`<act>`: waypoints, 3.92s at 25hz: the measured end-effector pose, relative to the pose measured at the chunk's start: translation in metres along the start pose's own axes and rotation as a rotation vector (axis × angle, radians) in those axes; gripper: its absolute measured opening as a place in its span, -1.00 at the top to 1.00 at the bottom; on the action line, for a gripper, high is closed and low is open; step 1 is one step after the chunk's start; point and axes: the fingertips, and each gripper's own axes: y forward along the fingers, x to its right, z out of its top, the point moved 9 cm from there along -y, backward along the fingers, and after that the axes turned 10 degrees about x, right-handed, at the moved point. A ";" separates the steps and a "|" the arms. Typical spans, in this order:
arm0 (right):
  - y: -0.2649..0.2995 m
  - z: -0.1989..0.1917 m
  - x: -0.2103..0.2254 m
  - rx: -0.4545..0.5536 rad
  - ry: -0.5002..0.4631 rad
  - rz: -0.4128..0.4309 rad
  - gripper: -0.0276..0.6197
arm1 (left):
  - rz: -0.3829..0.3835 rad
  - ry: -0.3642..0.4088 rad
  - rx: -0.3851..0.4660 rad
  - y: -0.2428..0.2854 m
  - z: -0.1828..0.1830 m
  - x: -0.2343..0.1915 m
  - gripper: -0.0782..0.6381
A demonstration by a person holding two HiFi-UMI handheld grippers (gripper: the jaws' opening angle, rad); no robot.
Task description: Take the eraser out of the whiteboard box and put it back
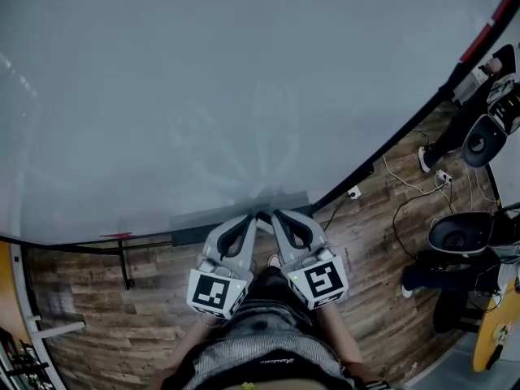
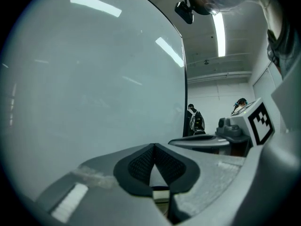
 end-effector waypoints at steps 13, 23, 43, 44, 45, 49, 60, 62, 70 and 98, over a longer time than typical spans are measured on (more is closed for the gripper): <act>-0.003 -0.001 0.007 -0.014 0.004 0.069 0.91 | 0.060 0.029 -0.017 0.006 0.000 0.007 0.78; 0.009 -0.007 0.007 -0.022 0.002 0.104 0.91 | 0.089 0.028 -0.016 0.008 -0.003 0.005 0.78; 0.013 -0.037 0.013 -0.138 -0.005 0.128 0.91 | 0.118 0.019 -0.077 0.007 -0.015 0.003 0.78; 0.013 -0.039 0.013 -0.144 -0.005 0.128 0.91 | 0.119 0.016 -0.079 0.007 -0.016 0.002 0.78; 0.013 -0.041 0.013 -0.150 -0.004 0.129 0.91 | 0.126 0.002 -0.083 0.007 -0.016 0.003 0.78; 0.014 -0.052 0.013 -0.186 0.002 0.136 0.91 | 0.134 -0.017 -0.104 0.006 -0.022 0.002 0.78; 0.011 -0.066 0.006 -0.264 0.007 0.142 0.91 | 0.110 -0.013 -0.129 -0.003 -0.029 -0.002 0.78; 0.009 -0.068 0.006 -0.274 0.005 0.141 0.91 | 0.113 -0.031 -0.132 -0.003 -0.030 -0.001 0.78; 0.007 -0.074 0.004 -0.301 -0.014 0.138 0.90 | 0.102 -0.035 -0.132 -0.008 -0.033 -0.001 0.78; 0.029 -0.095 0.010 -0.429 -0.079 0.211 0.35 | 0.173 -0.065 -0.127 -0.018 -0.032 -0.009 0.78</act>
